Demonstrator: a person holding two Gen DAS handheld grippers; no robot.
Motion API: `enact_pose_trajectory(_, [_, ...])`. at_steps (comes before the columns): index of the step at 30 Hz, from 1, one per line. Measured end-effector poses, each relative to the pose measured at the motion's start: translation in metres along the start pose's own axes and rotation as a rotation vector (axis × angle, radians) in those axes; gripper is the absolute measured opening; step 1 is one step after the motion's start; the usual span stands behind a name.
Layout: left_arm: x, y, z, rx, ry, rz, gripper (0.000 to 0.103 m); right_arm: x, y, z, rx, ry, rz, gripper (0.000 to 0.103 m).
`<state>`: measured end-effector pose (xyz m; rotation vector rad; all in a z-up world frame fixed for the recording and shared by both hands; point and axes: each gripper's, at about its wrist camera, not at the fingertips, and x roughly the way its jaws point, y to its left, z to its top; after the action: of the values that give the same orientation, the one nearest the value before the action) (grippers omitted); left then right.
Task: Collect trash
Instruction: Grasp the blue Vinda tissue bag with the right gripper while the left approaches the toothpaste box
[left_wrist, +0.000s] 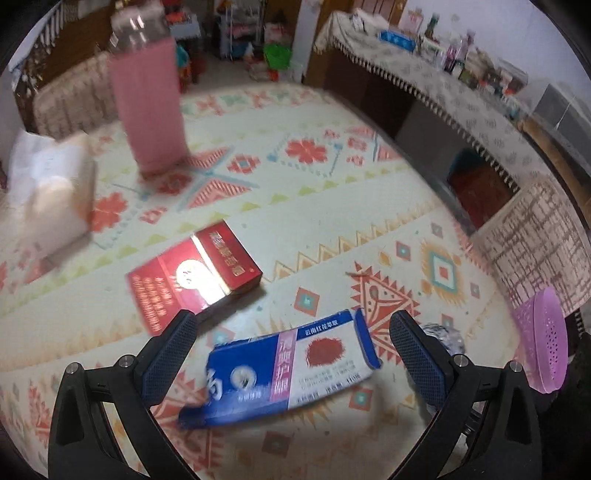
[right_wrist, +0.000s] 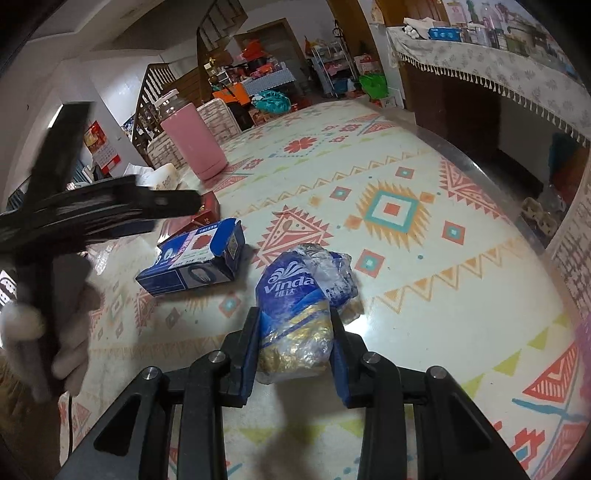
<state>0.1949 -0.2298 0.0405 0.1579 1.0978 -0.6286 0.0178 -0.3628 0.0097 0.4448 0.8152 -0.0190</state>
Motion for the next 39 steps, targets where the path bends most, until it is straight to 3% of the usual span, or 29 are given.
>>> enact_pose_trajectory(6, [0.014,0.022,-0.026,-0.084,0.158,-0.214,0.103,0.003,-0.003,0.001,0.026,0.016,0.020,0.038])
enact_pose_trajectory(10, [-0.002,0.017,-0.058,-0.063,0.173,-0.265,0.103,0.004,-0.005,0.001,0.031,0.022,0.004,0.038])
enact_pose_trajectory(14, [-0.014,0.008,-0.078,-0.033,0.115,-0.162,0.103,0.005,-0.006,0.001,0.035,0.021,-0.008,0.038])
enact_pose_trajectory(17, [-0.016,0.002,-0.077,-0.013,0.050,-0.057,0.103,0.005,-0.006,0.001,0.037,0.010,-0.015,0.039])
enact_pose_trajectory(19, [-0.017,-0.001,-0.073,-0.012,0.007,-0.025,0.103,0.005,-0.007,0.001,0.040,0.002,-0.014,0.041])
enact_pose_trajectory(25, [-0.014,-0.027,-0.063,0.123,-0.078,0.113,0.103,0.006,-0.009,0.002,0.052,-0.019,0.018,0.055])
enact_pose_trajectory(28, [-0.005,-0.035,-0.061,0.169,-0.075,0.142,0.103,0.005,-0.010,0.003,0.056,-0.023,0.020,0.057])
enact_pose_trajectory(31, [0.004,-0.035,-0.064,0.162,-0.045,0.108,0.101,0.005,-0.014,0.004,0.073,-0.029,0.022,0.057])
enact_pose_trajectory(32, [0.006,-0.034,-0.065,0.153,-0.034,0.096,0.088,0.005,-0.015,0.005,0.075,-0.029,0.019,0.057])
enact_pose_trajectory(33, [0.008,-0.033,-0.067,0.146,-0.019,0.093,0.065,0.005,-0.015,0.005,0.075,-0.028,0.017,0.056])
enact_pose_trajectory(35, [0.002,-0.036,-0.072,0.151,-0.033,0.112,0.045,0.004,-0.013,0.006,0.060,-0.023,0.001,0.052])
enact_pose_trajectory(36, [-0.002,-0.035,-0.074,0.136,-0.033,0.099,0.045,0.005,-0.012,0.006,0.049,-0.017,-0.005,0.040])
enact_pose_trajectory(39, [-0.018,-0.040,-0.085,0.128,-0.064,0.100,0.045,0.005,-0.008,0.005,0.027,-0.020,-0.011,0.037])
